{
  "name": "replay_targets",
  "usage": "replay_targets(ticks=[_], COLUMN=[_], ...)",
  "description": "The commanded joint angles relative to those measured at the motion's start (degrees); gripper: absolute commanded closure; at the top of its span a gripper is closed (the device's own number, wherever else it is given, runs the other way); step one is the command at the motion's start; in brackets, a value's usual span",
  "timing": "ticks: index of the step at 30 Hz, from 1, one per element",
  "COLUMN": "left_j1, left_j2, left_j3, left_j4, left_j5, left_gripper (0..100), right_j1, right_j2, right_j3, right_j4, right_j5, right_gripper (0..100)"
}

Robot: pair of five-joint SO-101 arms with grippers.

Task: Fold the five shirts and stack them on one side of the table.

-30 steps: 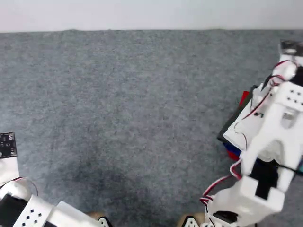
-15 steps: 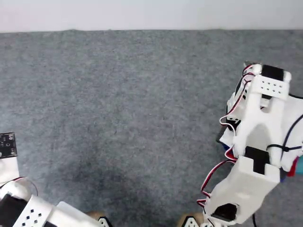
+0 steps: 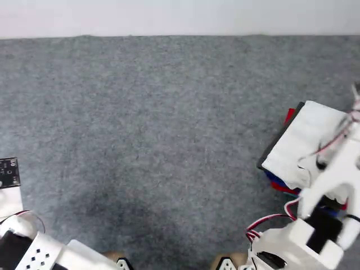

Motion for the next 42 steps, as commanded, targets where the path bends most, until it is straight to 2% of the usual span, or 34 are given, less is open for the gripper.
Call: replay_targets(ticks=[1,5,12,15,17,21,26,29,35,42], left_j1=[0.09,0.09,0.09,0.62,3.78,13.63,24.18,32.70,46.33,51.43], left_j2=[-0.35,-0.35,-0.35,-0.35,-0.35,-0.35,-0.35,-0.35,-0.35,-0.35], left_j3=[-0.31,-0.22,-1.36,-6.02,-9.71,-14.99,-16.04,-15.34,-14.29,-2.59], left_j4=[-0.88,-0.88,-0.70,2.37,5.36,11.78,11.16,10.81,3.08,-11.08], left_j5=[-0.62,-0.62,-0.53,-0.18,-0.09,1.14,17.85,24.79,36.22,53.45], left_gripper=[98,98,98,98,98,98,98,98,98,98], right_j1=[3.56,4.09,-1.36,-3.65,-5.41,-10.59,-20.09,-24.57,-25.19,-25.10], right_j2=[1.19,0.22,-11.12,-17.36,-21.67,-30.99,-43.74,-51.21,-63.78,-73.89], right_j3=[3.60,1.49,-3.78,-3.69,-2.64,5.27,19.16,26.46,42.02,58.02], right_j4=[-0.48,0.13,2.07,2.24,2.24,2.24,1.63,-2.24,-17.89,-28.53], right_j5=[2.81,3.43,3.25,3.25,2.55,-3.78,-11.87,-17.14,-19.69,-19.96], right_gripper=[98.8,98.8,98.8,98.8,98.8,98.8,98.8,98.8,98.8,98.8])
